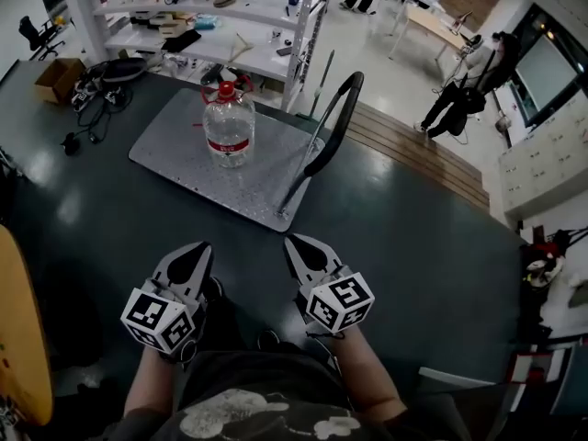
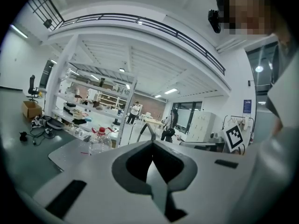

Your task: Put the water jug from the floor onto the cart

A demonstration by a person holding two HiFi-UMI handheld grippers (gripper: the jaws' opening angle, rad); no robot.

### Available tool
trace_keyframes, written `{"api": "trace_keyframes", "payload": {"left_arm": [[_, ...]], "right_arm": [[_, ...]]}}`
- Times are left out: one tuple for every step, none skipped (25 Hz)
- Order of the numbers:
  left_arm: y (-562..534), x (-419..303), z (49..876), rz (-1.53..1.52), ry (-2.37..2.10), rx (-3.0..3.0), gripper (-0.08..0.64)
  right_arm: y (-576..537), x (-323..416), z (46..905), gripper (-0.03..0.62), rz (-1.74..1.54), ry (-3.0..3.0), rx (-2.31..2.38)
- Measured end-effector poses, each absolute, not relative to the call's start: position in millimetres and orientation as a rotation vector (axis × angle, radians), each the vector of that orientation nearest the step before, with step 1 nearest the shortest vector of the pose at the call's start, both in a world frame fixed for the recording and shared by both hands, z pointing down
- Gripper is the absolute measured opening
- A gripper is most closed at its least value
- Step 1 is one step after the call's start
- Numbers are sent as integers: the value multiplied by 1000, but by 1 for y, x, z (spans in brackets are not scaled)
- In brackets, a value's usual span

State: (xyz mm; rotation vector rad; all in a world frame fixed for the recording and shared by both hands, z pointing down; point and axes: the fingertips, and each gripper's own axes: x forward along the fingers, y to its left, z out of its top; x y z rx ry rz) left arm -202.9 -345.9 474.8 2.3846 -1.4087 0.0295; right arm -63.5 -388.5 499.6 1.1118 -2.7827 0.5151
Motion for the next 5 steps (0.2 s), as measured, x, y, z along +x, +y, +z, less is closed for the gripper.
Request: {"api": "trace_keyframes", "payload": {"left_arm": [[-336, -196, 475, 28, -1409, 2383, 8], [-326, -189, 475, 31, -1409, 2381, 8], [-317, -183, 477, 34, -1409, 2378, 8], [-307, -177, 479, 37, -1410, 2374, 8], [-298, -171, 481, 40, -1410, 2370, 8]], "right_arm": [[-379, -56, 499, -8, 514, -2783, 1109], [-369, -49, 499, -8, 513, -2784, 1106], [-360, -43, 500, -8, 513, -2783, 1102], [-351, -37, 501, -8, 513, -2782, 1098], [-341, -31, 502, -8, 513, -2779, 1094]]}}
